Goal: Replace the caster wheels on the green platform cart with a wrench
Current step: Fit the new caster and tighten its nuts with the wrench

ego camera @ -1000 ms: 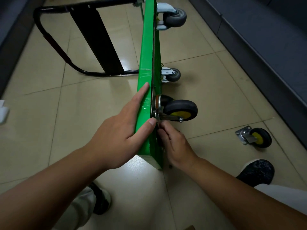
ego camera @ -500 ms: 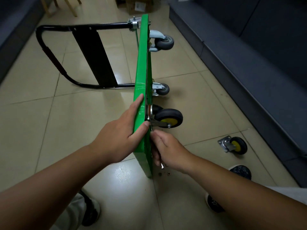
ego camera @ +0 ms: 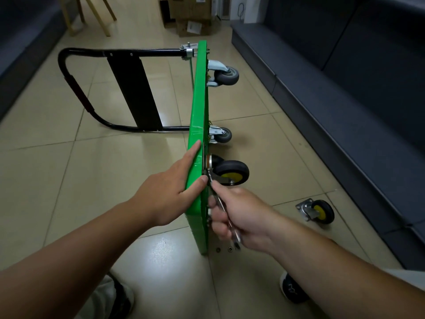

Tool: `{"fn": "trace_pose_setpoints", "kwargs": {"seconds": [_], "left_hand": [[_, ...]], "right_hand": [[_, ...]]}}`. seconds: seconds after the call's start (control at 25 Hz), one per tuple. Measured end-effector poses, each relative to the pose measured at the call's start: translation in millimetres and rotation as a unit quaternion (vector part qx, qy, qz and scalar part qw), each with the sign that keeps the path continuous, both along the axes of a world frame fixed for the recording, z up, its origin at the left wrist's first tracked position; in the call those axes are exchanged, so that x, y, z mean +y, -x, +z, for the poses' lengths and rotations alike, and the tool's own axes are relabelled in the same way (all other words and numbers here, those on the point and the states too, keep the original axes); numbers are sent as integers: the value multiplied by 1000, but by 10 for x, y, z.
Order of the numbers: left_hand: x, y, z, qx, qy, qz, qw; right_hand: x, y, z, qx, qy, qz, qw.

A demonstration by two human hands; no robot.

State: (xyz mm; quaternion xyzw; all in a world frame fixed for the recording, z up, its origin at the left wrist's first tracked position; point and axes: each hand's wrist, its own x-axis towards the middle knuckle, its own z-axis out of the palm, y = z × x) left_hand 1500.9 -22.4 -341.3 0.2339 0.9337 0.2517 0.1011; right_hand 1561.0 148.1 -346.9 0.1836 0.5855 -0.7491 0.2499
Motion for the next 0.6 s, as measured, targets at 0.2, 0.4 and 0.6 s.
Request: {"fn": "trace_pose_setpoints", "kwargs": {"seconds": [0.2,0.4,0.6], "left_hand": [[14,2,-23,-13,-17,2,1000],[15,-12,-43,-23,-23,11,999],[14,-16,-56,-18,-35,16,999]], "right_hand": [[228,-100,-795,261,-308,-10,915],[188,232,-1101,357,-387,44,849],[126,391,-1218,384,-355,69,850]]}}
